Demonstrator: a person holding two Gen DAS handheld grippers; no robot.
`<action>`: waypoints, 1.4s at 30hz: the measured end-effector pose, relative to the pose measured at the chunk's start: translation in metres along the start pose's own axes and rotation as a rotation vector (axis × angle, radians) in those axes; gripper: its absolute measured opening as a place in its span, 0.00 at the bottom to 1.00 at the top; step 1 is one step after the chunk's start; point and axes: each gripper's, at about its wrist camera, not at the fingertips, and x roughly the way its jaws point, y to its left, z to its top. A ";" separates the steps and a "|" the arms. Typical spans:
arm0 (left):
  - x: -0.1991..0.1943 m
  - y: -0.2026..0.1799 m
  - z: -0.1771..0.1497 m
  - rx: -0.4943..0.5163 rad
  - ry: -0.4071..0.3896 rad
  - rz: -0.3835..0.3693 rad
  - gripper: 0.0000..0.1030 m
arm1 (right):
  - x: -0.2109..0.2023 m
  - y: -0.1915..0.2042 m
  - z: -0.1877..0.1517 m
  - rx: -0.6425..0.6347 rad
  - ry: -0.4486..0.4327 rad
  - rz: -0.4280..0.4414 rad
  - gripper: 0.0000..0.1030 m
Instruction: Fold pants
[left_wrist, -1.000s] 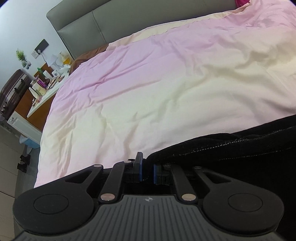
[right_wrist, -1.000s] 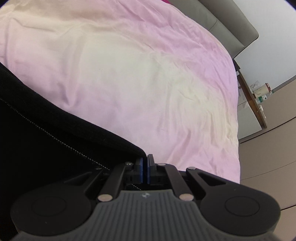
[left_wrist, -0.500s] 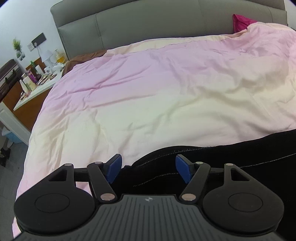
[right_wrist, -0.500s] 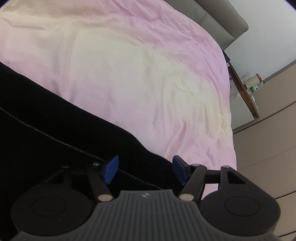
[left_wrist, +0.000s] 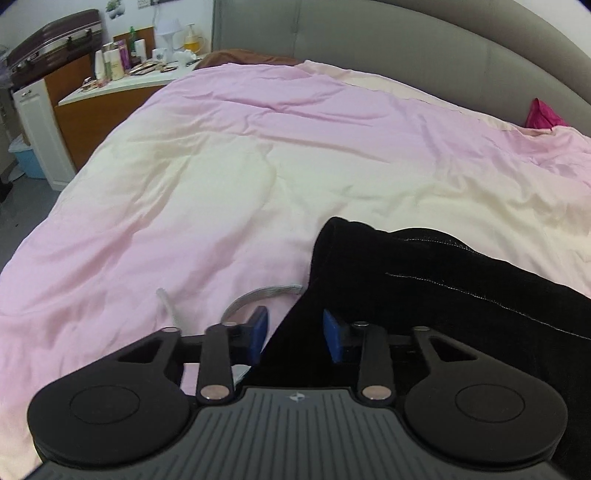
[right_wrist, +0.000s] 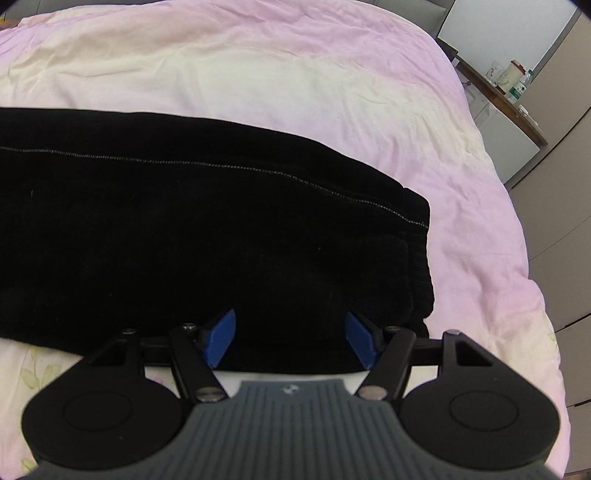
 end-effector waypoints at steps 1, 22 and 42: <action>0.009 -0.003 0.004 0.006 0.001 0.000 0.34 | -0.003 0.003 -0.002 -0.010 0.002 -0.009 0.61; -0.009 -0.040 0.008 0.167 -0.033 0.053 0.46 | -0.026 -0.076 -0.009 0.363 -0.013 0.036 0.56; -0.094 -0.145 -0.114 0.075 0.065 -0.105 0.46 | 0.098 -0.201 -0.083 1.256 -0.054 0.422 0.22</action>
